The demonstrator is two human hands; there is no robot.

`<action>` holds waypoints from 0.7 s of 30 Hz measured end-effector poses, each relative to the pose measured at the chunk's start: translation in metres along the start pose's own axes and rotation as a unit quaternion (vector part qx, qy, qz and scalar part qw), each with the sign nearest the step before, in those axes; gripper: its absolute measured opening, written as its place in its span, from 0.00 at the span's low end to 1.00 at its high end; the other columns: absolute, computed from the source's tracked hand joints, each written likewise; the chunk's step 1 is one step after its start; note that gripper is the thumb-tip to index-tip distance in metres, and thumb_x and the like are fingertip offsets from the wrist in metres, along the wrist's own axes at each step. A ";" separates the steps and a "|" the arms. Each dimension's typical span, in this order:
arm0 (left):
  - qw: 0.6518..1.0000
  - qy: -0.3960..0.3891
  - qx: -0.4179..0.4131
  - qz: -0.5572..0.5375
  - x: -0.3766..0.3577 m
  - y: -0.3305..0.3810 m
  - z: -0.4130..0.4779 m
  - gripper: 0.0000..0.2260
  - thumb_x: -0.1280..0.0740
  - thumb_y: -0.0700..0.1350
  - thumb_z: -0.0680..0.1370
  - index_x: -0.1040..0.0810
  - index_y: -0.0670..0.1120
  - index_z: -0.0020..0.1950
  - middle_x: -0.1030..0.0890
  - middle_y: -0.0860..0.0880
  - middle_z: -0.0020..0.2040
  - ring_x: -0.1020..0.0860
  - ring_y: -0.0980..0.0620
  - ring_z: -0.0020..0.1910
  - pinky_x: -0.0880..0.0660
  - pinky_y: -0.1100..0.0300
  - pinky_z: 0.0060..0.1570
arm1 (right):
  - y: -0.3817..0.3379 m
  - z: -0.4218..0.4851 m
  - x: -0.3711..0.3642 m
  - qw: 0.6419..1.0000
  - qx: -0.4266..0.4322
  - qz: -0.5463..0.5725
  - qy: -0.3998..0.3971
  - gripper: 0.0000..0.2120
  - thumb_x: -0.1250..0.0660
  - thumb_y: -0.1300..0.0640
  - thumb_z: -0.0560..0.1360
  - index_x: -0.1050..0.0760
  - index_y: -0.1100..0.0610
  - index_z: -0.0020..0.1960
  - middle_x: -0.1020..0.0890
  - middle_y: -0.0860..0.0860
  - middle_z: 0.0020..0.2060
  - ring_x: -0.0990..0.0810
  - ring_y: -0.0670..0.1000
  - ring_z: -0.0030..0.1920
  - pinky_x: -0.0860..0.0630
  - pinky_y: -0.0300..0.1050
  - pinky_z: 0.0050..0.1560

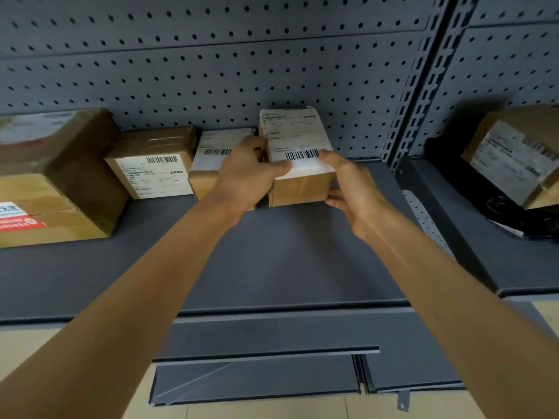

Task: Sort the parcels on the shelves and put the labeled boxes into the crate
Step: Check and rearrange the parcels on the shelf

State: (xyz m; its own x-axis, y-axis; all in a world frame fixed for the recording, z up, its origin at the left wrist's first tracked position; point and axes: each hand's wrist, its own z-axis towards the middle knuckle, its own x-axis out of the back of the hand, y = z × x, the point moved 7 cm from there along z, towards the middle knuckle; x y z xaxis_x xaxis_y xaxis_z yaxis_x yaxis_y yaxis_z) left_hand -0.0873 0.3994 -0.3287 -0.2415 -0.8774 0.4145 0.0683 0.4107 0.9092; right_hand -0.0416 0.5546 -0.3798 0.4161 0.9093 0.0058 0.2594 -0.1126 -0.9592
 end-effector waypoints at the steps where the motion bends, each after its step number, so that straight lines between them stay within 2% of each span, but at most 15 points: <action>1: 1.000 0.009 -0.011 0.023 0.002 0.002 0.005 0.18 0.30 0.42 0.75 0.25 0.45 0.64 0.20 0.50 0.60 0.22 0.51 0.58 0.25 0.54 0.60 | -0.003 0.003 -0.004 1.000 0.003 -0.005 0.005 0.16 0.35 0.44 0.75 0.25 0.53 0.57 0.18 0.50 0.50 0.19 0.53 0.53 0.24 0.51 0.60; 3: 0.994 0.037 -0.025 0.104 0.008 0.002 0.015 0.16 0.30 0.44 0.75 0.22 0.45 0.63 0.20 0.52 0.58 0.24 0.52 0.59 0.27 0.59 0.59 | -0.005 0.009 -0.012 1.000 0.006 -0.018 0.015 0.18 0.35 0.43 0.73 0.24 0.53 0.57 0.18 0.51 0.53 0.20 0.54 0.55 0.25 0.54 0.62; 6: 0.954 0.073 -0.012 0.289 0.017 -0.003 0.027 0.14 0.33 0.50 0.74 0.19 0.52 0.58 0.22 0.48 0.61 0.33 0.44 0.67 0.38 0.53 0.66 | 0.000 0.017 -0.021 0.998 0.017 -0.062 0.019 0.13 0.36 0.44 0.74 0.23 0.53 0.51 0.18 0.52 0.52 0.20 0.54 0.54 0.25 0.54 0.61; 8: 0.931 0.050 0.021 0.362 0.019 -0.009 0.027 0.15 0.35 0.53 0.75 0.21 0.54 0.61 0.29 0.47 0.67 0.40 0.42 0.70 0.45 0.49 0.67 | 0.004 0.019 -0.024 0.995 0.020 -0.091 0.018 0.14 0.37 0.43 0.76 0.22 0.53 0.48 0.18 0.52 0.51 0.20 0.54 0.54 0.24 0.54 0.60; 10: 0.929 0.031 0.032 0.367 0.018 -0.014 0.023 0.18 0.37 0.55 0.77 0.25 0.54 0.67 0.35 0.48 0.72 0.43 0.42 0.71 0.46 0.48 0.67 | 0.005 0.018 -0.024 0.993 0.021 -0.116 0.020 0.18 0.39 0.40 0.77 0.22 0.54 0.49 0.18 0.52 0.51 0.20 0.53 0.53 0.24 0.53 0.60; 13: 0.924 0.037 0.018 0.381 0.013 -0.016 0.022 0.20 0.41 0.55 0.79 0.30 0.53 0.71 0.38 0.48 0.73 0.43 0.42 0.72 0.46 0.47 0.67 | 0.003 0.016 -0.023 0.990 0.029 -0.139 0.008 0.21 0.40 0.38 0.77 0.21 0.55 0.52 0.19 0.51 0.52 0.21 0.53 0.55 0.25 0.51 0.61; 16: 0.930 0.067 0.016 0.361 0.006 -0.013 0.019 0.21 0.40 0.50 0.79 0.35 0.53 0.73 0.36 0.46 0.72 0.43 0.42 0.72 0.45 0.46 0.66 | -0.001 0.009 -0.010 0.988 0.048 -0.147 0.009 0.22 0.40 0.40 0.78 0.24 0.54 0.62 0.21 0.49 0.60 0.25 0.50 0.62 0.30 0.42 0.60; 18: 0.941 0.095 0.004 0.325 0.001 -0.004 0.014 0.20 0.38 0.47 0.78 0.32 0.55 0.71 0.34 0.47 0.72 0.42 0.42 0.72 0.46 0.47 0.67 | -0.009 0.004 0.014 0.984 0.066 -0.158 0.045 0.23 0.40 0.41 0.78 0.26 0.54 0.66 0.23 0.49 0.63 0.27 0.50 0.65 0.32 0.42 0.60; 20: 0.954 0.102 -0.020 0.280 -0.013 0.008 0.014 0.18 0.38 0.45 0.78 0.28 0.55 0.68 0.31 0.48 0.70 0.41 0.42 0.72 0.45 0.49 0.68 | -0.024 -0.005 0.047 0.976 0.087 -0.173 0.099 0.18 0.38 0.44 0.78 0.26 0.54 0.62 0.22 0.51 0.60 0.27 0.52 0.66 0.33 0.41 0.59; 21: 0.962 0.093 -0.034 0.256 -0.025 0.015 0.015 0.17 0.37 0.45 0.78 0.26 0.54 0.66 0.29 0.48 0.69 0.39 0.42 0.71 0.43 0.50 0.69 | -0.032 -0.010 0.066 0.971 0.100 -0.177 0.129 0.17 0.37 0.47 0.79 0.25 0.54 0.63 0.21 0.52 0.59 0.26 0.53 0.64 0.32 0.40 0.58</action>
State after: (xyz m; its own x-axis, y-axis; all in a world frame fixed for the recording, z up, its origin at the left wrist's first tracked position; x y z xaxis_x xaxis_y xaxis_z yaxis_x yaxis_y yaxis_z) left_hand -0.0948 0.4314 -0.3266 0.0170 -0.5967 0.8023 0.1976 0.7886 0.5823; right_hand -0.0135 0.6142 -0.3457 0.5424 0.7439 0.3903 0.2628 0.2911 -0.9199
